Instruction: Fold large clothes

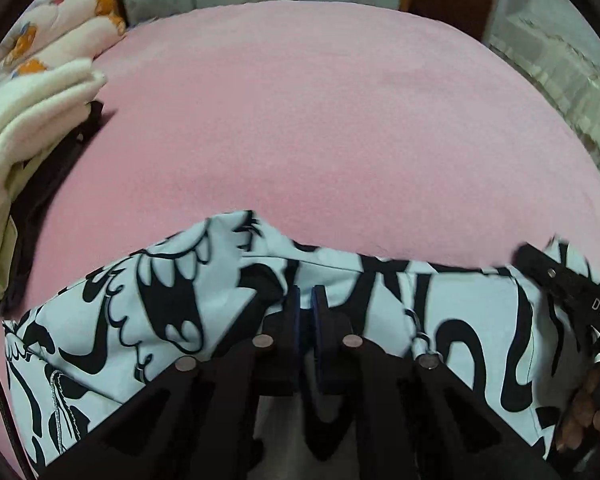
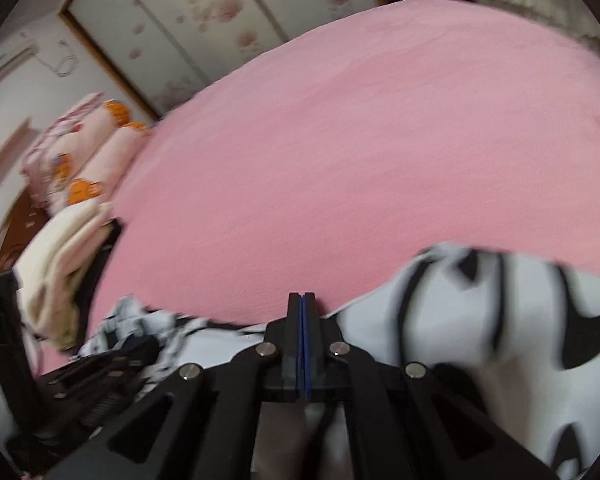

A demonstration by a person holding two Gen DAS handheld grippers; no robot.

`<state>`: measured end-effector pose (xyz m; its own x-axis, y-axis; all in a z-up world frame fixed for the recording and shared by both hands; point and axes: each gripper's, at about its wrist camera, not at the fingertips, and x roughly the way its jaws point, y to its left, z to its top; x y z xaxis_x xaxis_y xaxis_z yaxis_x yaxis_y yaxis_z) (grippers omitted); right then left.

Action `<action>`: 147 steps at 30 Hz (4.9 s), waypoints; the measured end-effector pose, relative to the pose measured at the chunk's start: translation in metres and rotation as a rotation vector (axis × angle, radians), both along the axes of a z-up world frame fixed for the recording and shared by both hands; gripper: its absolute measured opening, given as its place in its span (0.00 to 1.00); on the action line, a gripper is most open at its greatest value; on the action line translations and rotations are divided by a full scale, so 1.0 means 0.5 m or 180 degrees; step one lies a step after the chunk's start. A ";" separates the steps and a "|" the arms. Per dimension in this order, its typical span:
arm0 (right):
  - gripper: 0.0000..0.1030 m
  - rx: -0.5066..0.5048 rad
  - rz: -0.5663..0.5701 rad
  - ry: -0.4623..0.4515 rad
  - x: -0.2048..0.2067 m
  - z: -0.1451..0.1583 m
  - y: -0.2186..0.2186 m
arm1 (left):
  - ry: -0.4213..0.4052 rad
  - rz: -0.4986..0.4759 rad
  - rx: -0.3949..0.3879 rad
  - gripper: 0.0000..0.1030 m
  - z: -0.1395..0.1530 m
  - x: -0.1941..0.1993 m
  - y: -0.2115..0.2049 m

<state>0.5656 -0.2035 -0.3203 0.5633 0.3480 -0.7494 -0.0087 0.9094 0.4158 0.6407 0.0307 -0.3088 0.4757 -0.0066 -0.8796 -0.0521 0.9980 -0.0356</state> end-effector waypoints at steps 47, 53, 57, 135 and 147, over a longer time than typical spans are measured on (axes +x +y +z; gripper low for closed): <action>0.00 0.0058 -0.0167 0.0637 -0.627 0.172 0.110 | 0.0715 -0.0482 -0.0527 0.11 0.199 -0.601 0.063; 0.01 -0.0011 -0.0027 0.0835 -0.760 0.171 0.110 | 0.0771 -0.0188 -0.0277 0.31 0.208 -0.746 0.111; 0.01 0.0090 0.0021 0.0957 -0.856 0.178 0.086 | 0.0781 -0.0011 -0.0276 0.47 0.231 -0.836 0.135; 0.11 0.0305 -0.1911 0.1825 -1.145 0.082 -0.227 | 0.1485 0.0987 -0.1210 0.25 0.094 -1.051 0.302; 0.05 0.0809 -0.1467 0.1318 -1.165 0.155 -0.260 | 0.0973 0.0991 -0.1443 0.18 0.264 -1.046 0.309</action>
<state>-0.0167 -0.3337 -0.2430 0.3800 0.3350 -0.8622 0.5636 0.6553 0.5030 0.1178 0.1851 -0.1771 0.2427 -0.3124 -0.9184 -0.4124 0.8237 -0.3892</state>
